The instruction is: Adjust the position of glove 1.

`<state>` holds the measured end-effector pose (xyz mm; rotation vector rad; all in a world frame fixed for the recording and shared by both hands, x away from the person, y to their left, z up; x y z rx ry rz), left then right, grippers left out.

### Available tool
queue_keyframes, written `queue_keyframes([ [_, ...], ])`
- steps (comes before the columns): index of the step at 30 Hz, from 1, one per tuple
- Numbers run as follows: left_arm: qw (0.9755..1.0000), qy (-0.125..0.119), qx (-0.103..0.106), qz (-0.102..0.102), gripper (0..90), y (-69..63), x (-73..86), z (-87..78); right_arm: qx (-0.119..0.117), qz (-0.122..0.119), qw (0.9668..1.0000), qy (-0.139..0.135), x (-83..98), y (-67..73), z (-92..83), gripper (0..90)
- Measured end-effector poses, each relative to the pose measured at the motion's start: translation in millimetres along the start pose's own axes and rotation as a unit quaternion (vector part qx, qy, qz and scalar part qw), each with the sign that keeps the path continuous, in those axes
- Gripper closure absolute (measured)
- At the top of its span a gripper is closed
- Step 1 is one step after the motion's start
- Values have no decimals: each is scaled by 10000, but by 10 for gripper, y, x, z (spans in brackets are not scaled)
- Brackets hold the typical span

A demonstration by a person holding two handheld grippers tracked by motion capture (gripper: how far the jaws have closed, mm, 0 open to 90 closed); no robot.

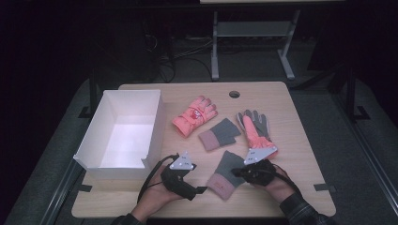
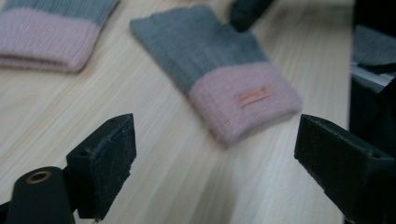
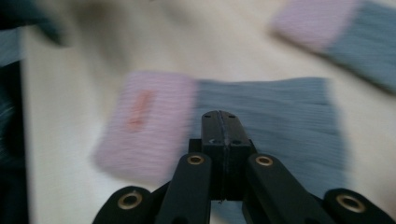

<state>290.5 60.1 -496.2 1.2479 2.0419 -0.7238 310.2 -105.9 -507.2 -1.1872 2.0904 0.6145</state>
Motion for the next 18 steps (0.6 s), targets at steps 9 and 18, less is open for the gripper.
queue_keyframes([
  [9, 9991, 387, -37, 160, 121, -37, 83, 78, 327, 160, 9993, 18, -41, -336, 119, 900],
  [18, 9995, 283, -106, 23, 132, 9, 97, 69, 390, 105, 9986, 352, 32, -355, 240, 900],
])
Point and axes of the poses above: each handheld gripper's, and its own axes: z roughly forward along the jaws, x roughly out of its underside, y roughly to its left, the point moved 9 cm from there along z, roughly forward along the jaws, and after that the axes turned 1 degree about -z, right-handed, at the moved point
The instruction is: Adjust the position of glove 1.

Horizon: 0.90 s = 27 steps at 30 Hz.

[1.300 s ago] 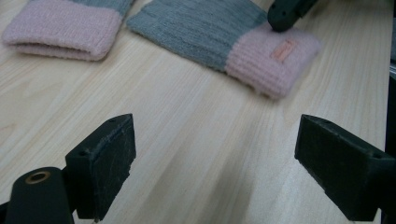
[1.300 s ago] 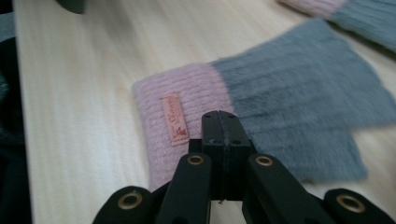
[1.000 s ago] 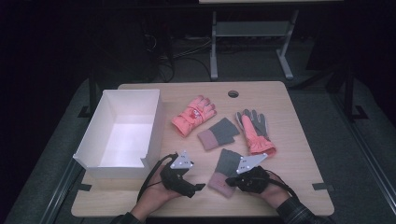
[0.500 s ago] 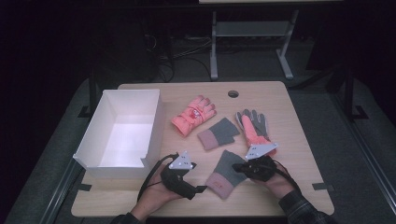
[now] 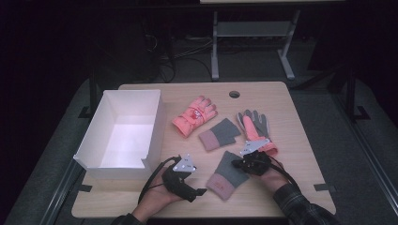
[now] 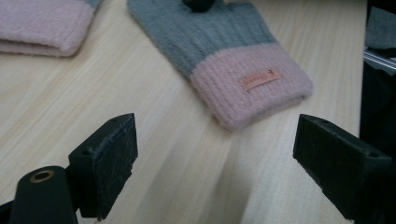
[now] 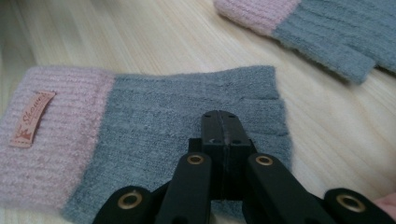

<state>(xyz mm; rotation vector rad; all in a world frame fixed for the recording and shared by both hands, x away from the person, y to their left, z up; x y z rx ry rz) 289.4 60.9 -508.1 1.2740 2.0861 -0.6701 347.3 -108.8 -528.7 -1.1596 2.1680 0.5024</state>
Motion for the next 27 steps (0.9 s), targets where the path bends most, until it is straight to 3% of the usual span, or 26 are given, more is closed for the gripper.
queue_keyframes([
  [6, 9999, 8, -114, 51, 132, 45, 21, -30, -13, -84, 9999, 65, 54, 65, -37, 900],
  [21, 9998, -28, -162, -87, 132, 86, 44, -56, -68, 129, 9995, 268, 318, 201, -297, 900],
  [27, 9998, -16, -150, -87, 133, 75, 43, -43, -72, 168, 9996, 218, 305, 199, -313, 861],
])
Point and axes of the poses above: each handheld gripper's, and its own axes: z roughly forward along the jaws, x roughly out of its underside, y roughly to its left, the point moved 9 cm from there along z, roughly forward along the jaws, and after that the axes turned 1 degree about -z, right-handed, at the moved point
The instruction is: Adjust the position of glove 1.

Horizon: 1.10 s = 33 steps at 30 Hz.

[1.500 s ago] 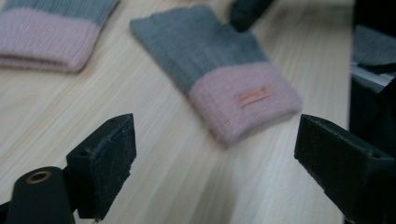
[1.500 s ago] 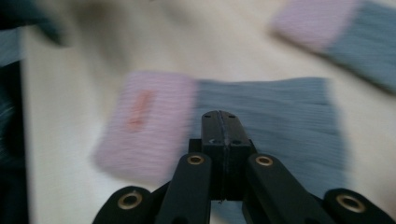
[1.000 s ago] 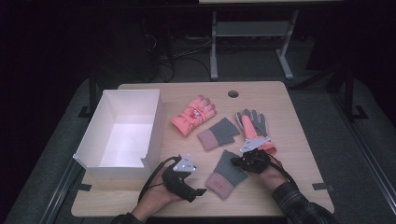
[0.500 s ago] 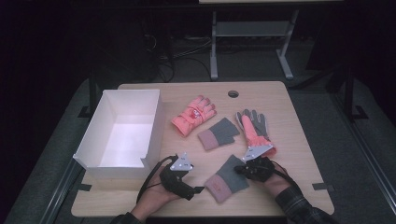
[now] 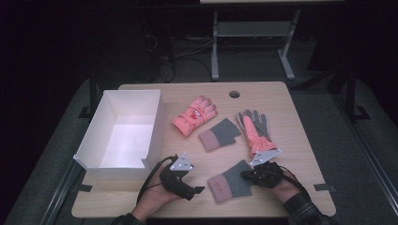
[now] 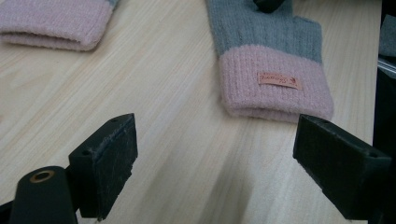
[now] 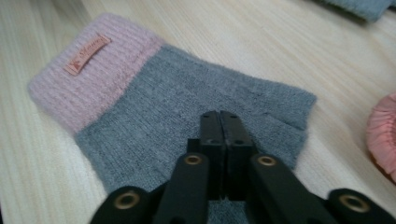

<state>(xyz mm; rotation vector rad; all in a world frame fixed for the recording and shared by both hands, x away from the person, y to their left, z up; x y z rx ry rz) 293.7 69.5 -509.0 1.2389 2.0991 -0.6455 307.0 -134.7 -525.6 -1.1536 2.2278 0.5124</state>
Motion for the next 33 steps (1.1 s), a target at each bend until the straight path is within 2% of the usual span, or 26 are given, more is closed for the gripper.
queue_keyframes([
  [2, 10000, -5, -6, 6, 133, 0, -1, -2, -3, 45, 10000, -88, -14, -11, -38, 828],
  [3, 10000, 10, -12, 5, 133, 8, 1, -1, 2, 104, 9998, -174, -29, -21, -62, 771],
  [4, 10000, 10, -12, 5, 134, 8, 1, -1, 2, 104, 9998, -174, -29, -21, -62, 771],
  [8, 10000, 24, -33, 33, 137, 28, 0, -12, 18, 236, 9994, -244, -6, -41, -115, 560],
  [11, 10000, 13, -42, -19, 137, 37, -10, -7, 141, 271, 9991, -281, 56, -64, -161, 403],
  [13, 10000, 6, -42, -41, 137, 36, -17, 1, 181, 300, 9989, -312, 101, -89, -202, 345],
  [14, 10000, 6, -42, -41, 137, 36, -17, 1, 181, 300, 9989, -312, 101, -89, -202, 345],
  [15, 10000, -9, -53, -23, 137, 39, -29, 6, 285, 335, 9983, -391, 143, -118, -247, 299],
  [16, 10000, -9, -53, -23, 137, 39, -29, 6, 285, 335, 9983, -391, 143, -118, -247, 299],
  [17, 10000, -31, -52, -46, 137, 36, -45, 13, 340, 359, 9978, -441, 194, -143, -290, 251],
  [20, 10000, -32, -56, -35, 136, 36, -63, 24, 417, 418, 9972, -453, 251, -165, -328, 220],
  [21, 10000, -50, -64, -38, 136, 34, -79, 39, 490, 492, 9964, -479, 312, -190, -371, 168],
  [23, 10000, -35, -79, -34, 136, 39, -91, 49, 540, 508, 9961, -486, 358, -210, -405, 146],
  [28, 9999, -36, -94, 5, 137, 57, -143, 64, 632, 626, 9944, -571, 441, -231, -471, 139],
  [33, 9998, -27, -171, 39, 139, 109, -285, 94, 658, 631, 9938, -632, 417, -243, -472, 137],
])
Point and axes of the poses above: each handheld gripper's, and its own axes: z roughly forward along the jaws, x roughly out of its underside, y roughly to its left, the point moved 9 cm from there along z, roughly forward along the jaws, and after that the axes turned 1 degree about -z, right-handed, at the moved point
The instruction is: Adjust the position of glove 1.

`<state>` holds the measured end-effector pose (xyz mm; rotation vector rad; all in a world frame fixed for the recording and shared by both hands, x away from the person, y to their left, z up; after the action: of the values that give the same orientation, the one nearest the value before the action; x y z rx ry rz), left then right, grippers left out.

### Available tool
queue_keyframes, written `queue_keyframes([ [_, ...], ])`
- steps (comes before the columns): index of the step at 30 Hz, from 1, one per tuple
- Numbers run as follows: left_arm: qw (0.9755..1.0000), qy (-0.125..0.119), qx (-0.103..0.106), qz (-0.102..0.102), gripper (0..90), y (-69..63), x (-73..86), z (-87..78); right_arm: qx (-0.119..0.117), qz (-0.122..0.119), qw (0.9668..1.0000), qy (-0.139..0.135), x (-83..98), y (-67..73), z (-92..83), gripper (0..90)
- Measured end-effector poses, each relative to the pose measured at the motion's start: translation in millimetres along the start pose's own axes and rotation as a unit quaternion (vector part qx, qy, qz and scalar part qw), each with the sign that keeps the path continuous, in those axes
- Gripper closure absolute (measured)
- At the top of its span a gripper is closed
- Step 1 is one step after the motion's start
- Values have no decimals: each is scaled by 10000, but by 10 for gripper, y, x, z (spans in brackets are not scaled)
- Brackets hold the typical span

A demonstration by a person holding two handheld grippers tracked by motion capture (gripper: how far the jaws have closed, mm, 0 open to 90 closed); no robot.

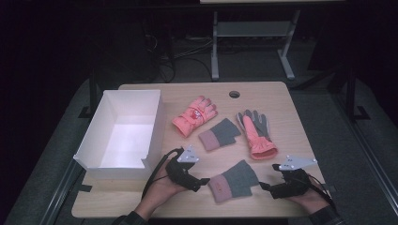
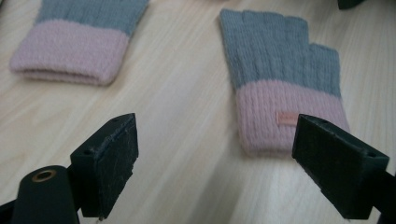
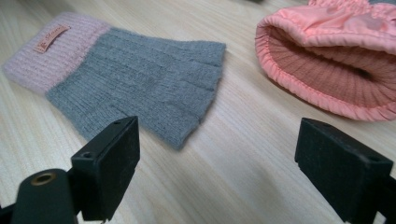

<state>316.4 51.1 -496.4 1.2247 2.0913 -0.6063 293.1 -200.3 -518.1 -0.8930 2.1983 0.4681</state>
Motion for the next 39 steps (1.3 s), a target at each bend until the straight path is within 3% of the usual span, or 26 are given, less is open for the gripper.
queue_keyframes([
  [17, 9998, -140, -50, 150, 139, 231, -445, 193, -16, -35, 10000, 41, -8, 25, 33, 137],
  [25, 9996, -54, -100, 252, 139, 340, -599, 325, -24, -21, 10000, 50, -8, 28, 39, 138],
  [39, 9994, 103, -182, 281, 139, 651, -793, 657, -8, -5, 10000, 77, 2, 15, 34, 140],
])
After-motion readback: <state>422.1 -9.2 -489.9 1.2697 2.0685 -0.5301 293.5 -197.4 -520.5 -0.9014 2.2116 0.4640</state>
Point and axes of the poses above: each handheld gripper's, and its own axes: z roughly forward along the jaws, x roughly out of its underside, y roughly to its left, the point moved 9 cm from there along z, roughly forward along the jaws, and after that the axes turned 1 degree about -z, right-handed, at the moved point
